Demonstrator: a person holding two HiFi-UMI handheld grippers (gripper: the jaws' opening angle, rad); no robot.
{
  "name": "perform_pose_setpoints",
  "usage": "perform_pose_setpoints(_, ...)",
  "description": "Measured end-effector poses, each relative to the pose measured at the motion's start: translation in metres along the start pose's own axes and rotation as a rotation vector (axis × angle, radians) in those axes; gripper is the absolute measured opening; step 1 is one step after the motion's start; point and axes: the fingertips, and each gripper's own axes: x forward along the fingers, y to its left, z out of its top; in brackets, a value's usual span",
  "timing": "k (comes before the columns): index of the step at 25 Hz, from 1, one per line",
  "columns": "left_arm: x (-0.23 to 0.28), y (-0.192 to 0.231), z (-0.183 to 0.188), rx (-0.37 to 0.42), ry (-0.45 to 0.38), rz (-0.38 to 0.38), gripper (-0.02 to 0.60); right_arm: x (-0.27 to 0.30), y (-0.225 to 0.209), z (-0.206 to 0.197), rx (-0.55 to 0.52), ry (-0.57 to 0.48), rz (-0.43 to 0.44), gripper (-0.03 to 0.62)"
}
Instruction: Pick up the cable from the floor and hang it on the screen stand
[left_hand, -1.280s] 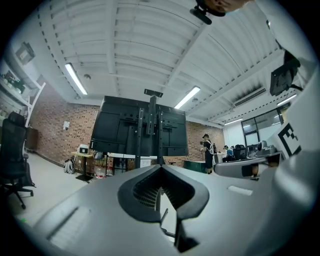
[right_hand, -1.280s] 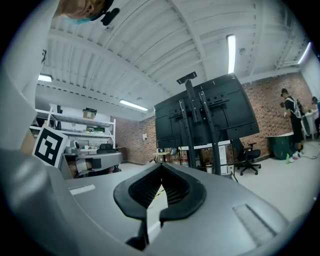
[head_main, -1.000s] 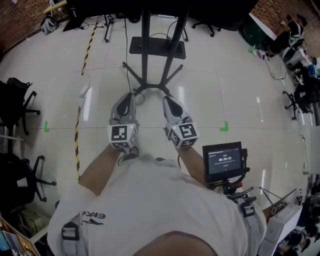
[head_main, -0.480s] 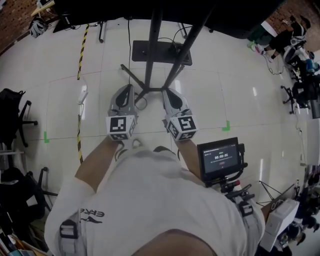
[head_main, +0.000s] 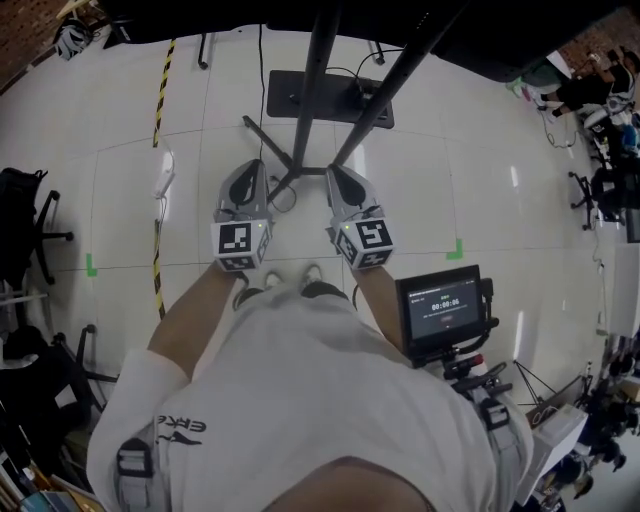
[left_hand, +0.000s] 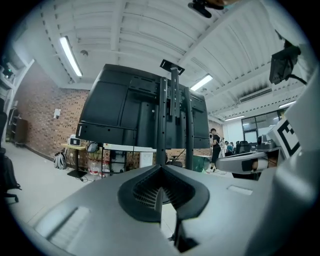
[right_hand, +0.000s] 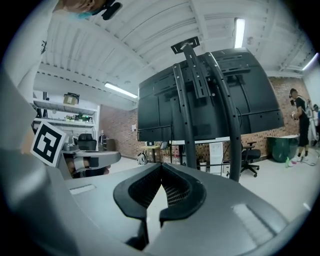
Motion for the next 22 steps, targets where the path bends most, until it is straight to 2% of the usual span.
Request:
perform_pose_setpoints(4,-0.001,-0.002,-0.012,0.007,0.03,0.014,0.002,0.002,-0.002,-0.007,-0.026,0.034,0.019,0.008)
perform_pose_setpoints(10,-0.006,-0.013,-0.043,0.009,0.113,0.048,0.002,-0.005,-0.011,-0.035,-0.001,0.089,0.04,0.008)
perform_pose_setpoints(17,0.035,0.016,-0.158,0.021,0.225,0.076,0.002,0.048,-0.032,-0.147,0.008,0.199,0.078,0.008)
perform_pose_setpoints(22,0.051,0.025,-0.24,0.035,0.264,0.076,0.002,0.068,-0.041,-0.231,0.012,0.239,0.097,0.008)
